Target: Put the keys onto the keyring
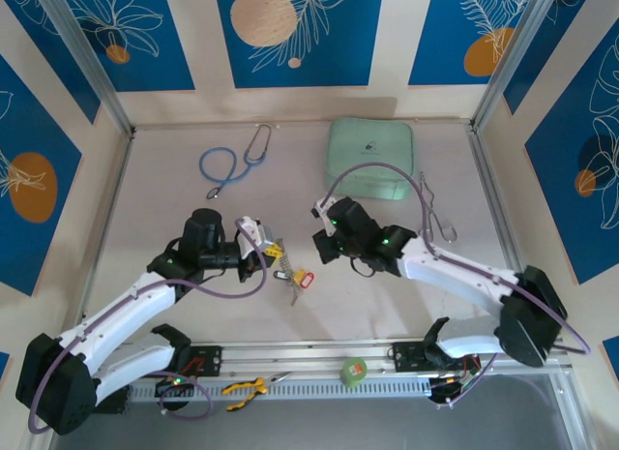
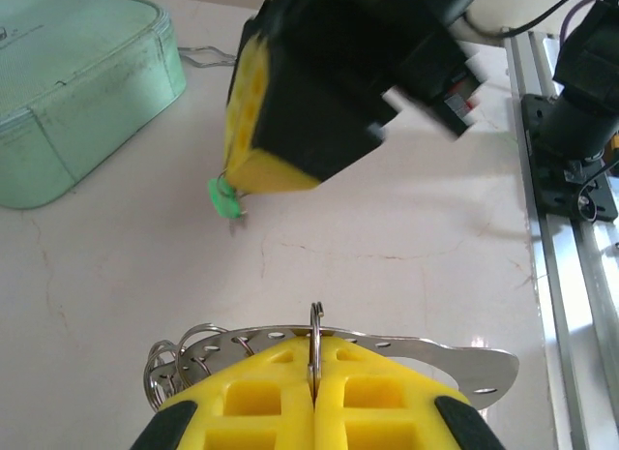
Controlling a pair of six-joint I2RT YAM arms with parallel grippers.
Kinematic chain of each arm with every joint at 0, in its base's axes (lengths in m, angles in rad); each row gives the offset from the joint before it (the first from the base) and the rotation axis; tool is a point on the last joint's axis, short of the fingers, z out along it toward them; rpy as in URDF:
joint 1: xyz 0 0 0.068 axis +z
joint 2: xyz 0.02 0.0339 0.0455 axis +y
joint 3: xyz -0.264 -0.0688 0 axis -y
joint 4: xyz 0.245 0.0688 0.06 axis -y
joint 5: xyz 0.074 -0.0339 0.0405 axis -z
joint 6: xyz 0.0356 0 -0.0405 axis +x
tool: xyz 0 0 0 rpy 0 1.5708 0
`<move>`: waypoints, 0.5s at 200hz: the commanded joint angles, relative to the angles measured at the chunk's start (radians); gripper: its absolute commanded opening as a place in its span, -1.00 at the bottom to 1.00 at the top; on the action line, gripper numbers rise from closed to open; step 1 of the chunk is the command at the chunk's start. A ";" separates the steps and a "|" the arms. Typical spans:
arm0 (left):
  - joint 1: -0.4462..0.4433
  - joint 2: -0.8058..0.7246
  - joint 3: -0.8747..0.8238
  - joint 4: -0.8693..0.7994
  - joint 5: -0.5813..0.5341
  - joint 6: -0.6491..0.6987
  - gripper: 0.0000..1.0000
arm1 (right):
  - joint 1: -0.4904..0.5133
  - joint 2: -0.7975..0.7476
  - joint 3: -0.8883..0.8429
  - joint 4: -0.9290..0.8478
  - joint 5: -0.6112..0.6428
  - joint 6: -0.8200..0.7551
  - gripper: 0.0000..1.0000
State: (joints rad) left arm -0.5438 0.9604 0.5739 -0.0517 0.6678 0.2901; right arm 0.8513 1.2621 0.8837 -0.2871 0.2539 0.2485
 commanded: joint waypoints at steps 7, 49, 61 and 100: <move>-0.016 -0.008 0.014 0.041 0.009 -0.096 -1.00 | -0.037 -0.070 -0.017 0.003 -0.334 -0.237 -1.00; -0.022 -0.019 0.006 0.051 0.043 -0.109 -1.00 | -0.055 -0.134 -0.018 -0.037 -0.554 -0.373 -1.00; -0.026 -0.019 0.000 0.056 0.058 -0.100 -1.00 | -0.052 -0.130 -0.002 -0.054 -0.585 -0.389 -1.00; -0.033 -0.003 -0.002 0.058 0.099 -0.084 -1.00 | -0.024 -0.063 0.082 -0.132 -0.616 -0.415 -1.00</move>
State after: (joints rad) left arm -0.5617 0.9604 0.5739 -0.0364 0.7002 0.2066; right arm 0.8082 1.1606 0.8989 -0.3531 -0.2821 -0.1127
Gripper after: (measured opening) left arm 0.059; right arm 0.048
